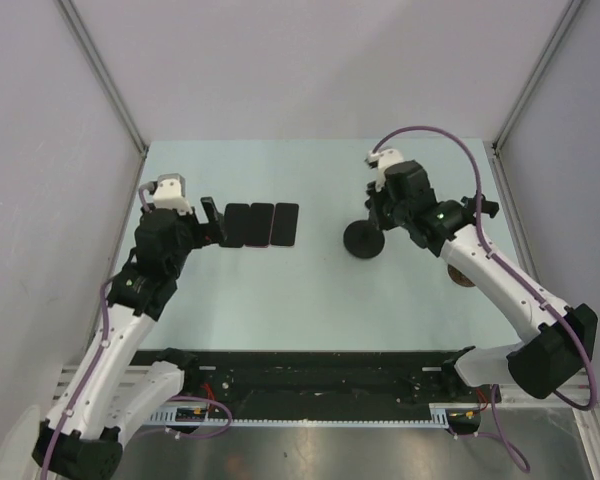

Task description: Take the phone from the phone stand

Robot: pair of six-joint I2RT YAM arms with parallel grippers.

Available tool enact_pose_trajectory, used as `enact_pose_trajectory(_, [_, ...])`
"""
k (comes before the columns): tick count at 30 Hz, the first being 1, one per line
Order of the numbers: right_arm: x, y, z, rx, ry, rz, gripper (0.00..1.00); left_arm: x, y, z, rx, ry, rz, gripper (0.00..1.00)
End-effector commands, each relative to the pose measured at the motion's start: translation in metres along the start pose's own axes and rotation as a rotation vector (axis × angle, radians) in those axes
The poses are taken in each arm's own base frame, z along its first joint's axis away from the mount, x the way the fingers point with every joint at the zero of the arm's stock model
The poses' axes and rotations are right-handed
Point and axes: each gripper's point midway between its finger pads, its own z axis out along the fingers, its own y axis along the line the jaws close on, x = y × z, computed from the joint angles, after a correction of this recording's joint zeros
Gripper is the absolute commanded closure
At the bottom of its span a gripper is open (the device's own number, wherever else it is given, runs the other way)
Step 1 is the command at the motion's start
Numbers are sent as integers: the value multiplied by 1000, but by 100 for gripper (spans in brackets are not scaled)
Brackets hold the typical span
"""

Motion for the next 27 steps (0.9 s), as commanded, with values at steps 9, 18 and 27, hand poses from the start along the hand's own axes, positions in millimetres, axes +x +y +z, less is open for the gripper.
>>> enact_pose_trajectory(9, [-87, -200, -14, 593, -381, 360, 100, 0, 73, -63, -295, -252, -69, 0])
enact_pose_trajectory(18, [-67, -278, 9, 732, -344, 502, 100, 24, 99, -63, -409, -289, -55, 0])
enact_pose_trajectory(27, [-56, -309, 17, 788, -325, 529, 100, 21, 95, -62, -384, -310, -42, 0])
